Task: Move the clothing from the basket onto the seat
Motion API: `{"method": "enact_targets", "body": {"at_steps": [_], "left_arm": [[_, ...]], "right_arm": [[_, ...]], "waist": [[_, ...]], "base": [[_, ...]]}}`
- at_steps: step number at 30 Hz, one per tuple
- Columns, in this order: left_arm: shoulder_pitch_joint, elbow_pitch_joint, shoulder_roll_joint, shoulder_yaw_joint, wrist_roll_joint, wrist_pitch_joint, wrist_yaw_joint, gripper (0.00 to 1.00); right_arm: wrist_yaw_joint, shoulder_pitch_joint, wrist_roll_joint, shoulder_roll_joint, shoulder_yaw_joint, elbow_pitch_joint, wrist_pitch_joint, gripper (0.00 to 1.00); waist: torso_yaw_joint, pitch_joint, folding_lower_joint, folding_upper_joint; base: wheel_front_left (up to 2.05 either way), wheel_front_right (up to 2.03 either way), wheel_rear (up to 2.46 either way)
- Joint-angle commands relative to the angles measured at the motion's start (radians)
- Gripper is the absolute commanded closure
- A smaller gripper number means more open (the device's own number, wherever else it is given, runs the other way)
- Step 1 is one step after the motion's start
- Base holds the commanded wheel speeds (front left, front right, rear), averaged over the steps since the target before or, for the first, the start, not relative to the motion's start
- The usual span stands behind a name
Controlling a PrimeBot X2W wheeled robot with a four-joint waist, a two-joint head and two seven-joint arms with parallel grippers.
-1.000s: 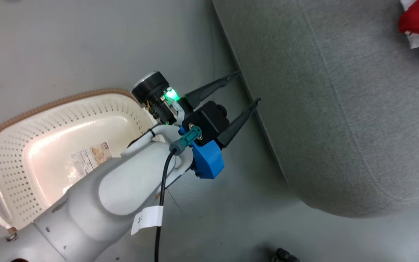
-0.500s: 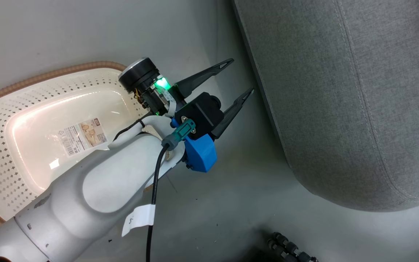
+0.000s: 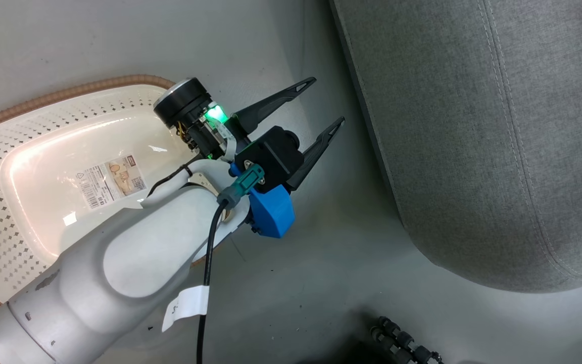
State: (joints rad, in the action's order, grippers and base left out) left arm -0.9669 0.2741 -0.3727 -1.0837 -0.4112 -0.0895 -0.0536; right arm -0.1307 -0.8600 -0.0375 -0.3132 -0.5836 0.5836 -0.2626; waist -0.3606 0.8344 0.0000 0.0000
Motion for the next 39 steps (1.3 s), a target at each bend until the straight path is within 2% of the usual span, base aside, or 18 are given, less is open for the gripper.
{"method": "enact_targets", "body": {"at_steps": [1, 2, 3, 4, 5, 14, 24, 30, 34, 39], "left_arm": [[-0.007, -0.004, -0.008, -0.001, -0.003, -0.001, 0.001, 0.0], [-0.006, -0.003, -0.008, -0.001, -0.005, -0.001, 0.003, 0.0], [-0.004, -0.002, -0.008, -0.001, -0.007, -0.001, 0.004, 0.0], [-0.003, -0.002, -0.009, -0.001, -0.009, -0.003, 0.006, 0.0], [-0.001, -0.001, -0.009, -0.001, -0.009, -0.007, 0.008, 0.0], [0.022, 0.029, 0.02, 0.002, -0.028, -0.052, 0.016, 0.0], [0.097, 0.122, 0.08, 0.053, -0.089, -0.155, 0.05, 0.0], [0.17, 0.147, 0.108, 0.153, -0.115, -0.176, 0.089, 0.0], [0.239, 0.094, 0.113, 0.268, -0.085, -0.176, 0.113, 0.0], [0.327, 0.048, 0.119, 0.41, -0.031, -0.176, 0.12, 0.0]], "right_arm": [[0.0, -0.002, 0.005, 0.006, -0.003, 0.01, -0.003, 1.0], [0.0, 0.0, 0.006, 0.009, -0.004, 0.011, -0.003, 0.88], [0.0, 0.005, 0.006, 0.012, -0.004, 0.009, -0.003, 0.67], [0.0, 0.011, 0.008, 0.018, -0.006, 0.005, -0.003, 0.17], [0.0, 0.019, 0.014, 0.021, -0.008, -0.002, -0.003, 0.0], [0.0, 0.149, 0.033, 0.056, -0.005, -0.107, -0.003, 0.0], [0.0, 0.328, 0.035, 0.097, 0.067, -0.261, -0.003, 0.0], [0.0, 0.385, 0.017, 0.119, 0.179, -0.343, -0.003, 0.0], [0.0, 0.411, 0.016, 0.129, 0.276, -0.383, -0.003, 0.0], [0.0, 0.423, 0.015, 0.135, 0.398, -0.395, -0.003, 0.0]], "waist": [[-0.001, -0.001, 0.0, 0.0], [-0.002, -0.003, 0.0, 0.0], [-0.003, -0.007, 0.0, 0.0], [-0.004, -0.012, 0.0, 0.0], [-0.005, -0.017, 0.0, 0.0], [-0.007, -0.096, 0.0, 0.0], [0.017, -0.282, 0.0, 0.0], [0.062, -0.399, 0.0, 0.0], [0.104, -0.453, 0.0, 0.0], [0.156, -0.514, 0.0, 0.0]], "base": [[0.0, 0.0, 0.0], [0.0, 0.0, 0.0], [0.0, 0.0, 0.0], [0.0, 0.0, 0.0], [0.0, 0.0, 0.0], [0.0, 0.0, 0.0], [0.0, 0.0, 0.0], [0.0, 0.0, 0.0], [0.0, 0.0, 0.0], [0.0, 0.0, 0.0]]}}
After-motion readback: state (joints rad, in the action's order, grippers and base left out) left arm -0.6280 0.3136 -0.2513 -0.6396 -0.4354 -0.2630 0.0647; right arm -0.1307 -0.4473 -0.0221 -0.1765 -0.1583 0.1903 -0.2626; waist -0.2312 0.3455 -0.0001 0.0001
